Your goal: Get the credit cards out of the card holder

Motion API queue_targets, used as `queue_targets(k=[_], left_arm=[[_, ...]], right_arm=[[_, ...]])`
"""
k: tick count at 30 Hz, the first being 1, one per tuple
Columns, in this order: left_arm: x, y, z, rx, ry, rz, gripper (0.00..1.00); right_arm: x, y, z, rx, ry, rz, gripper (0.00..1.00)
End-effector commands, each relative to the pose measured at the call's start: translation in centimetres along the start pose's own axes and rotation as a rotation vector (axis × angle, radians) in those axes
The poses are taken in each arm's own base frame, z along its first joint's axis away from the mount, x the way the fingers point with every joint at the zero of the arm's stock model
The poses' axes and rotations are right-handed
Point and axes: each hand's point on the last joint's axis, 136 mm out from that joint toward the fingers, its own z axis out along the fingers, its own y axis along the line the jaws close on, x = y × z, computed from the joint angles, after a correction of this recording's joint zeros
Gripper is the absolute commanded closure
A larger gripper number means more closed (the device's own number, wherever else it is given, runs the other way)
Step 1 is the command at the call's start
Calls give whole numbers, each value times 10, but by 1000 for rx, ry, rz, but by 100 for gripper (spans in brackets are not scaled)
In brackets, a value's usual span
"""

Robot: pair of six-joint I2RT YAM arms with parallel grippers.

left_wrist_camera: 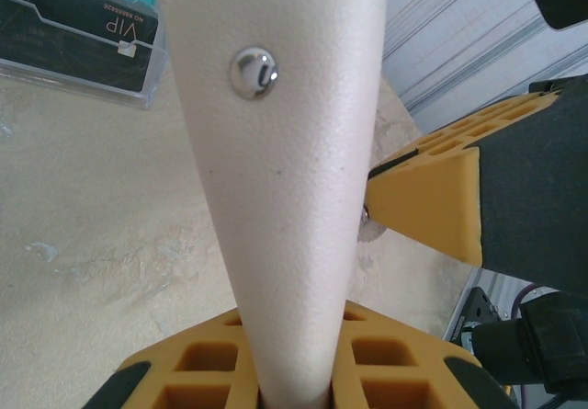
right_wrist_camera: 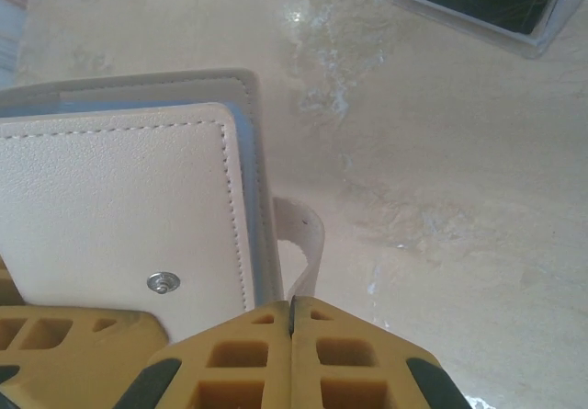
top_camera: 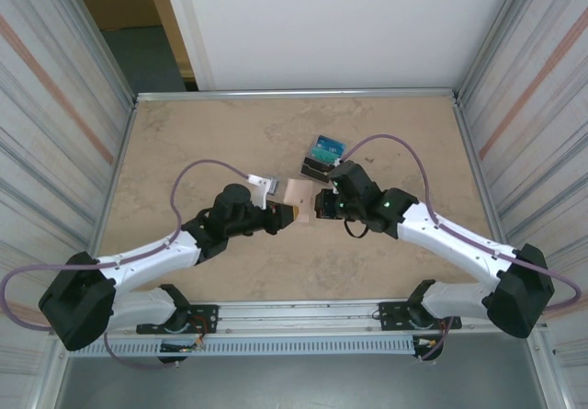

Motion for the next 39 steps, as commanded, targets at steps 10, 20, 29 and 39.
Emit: queue_targets(k=[10,20,29,39], left_arm=[[-31,-25,-15,107,-77,23,100],[-36,-43,-29,194,-59,26,100],[-40,-56,-38,263,-50,19,100],[-49,-82,-51,413,-57,13,100]], right_arm=[[-5,-13,-26,-86,-52,-2,73],[-11,21,-59,-394,-96,-99,28],[-15,40,-81,-564,-120,-148,10],[-7,55,-96,-705,-117,-206,19]])
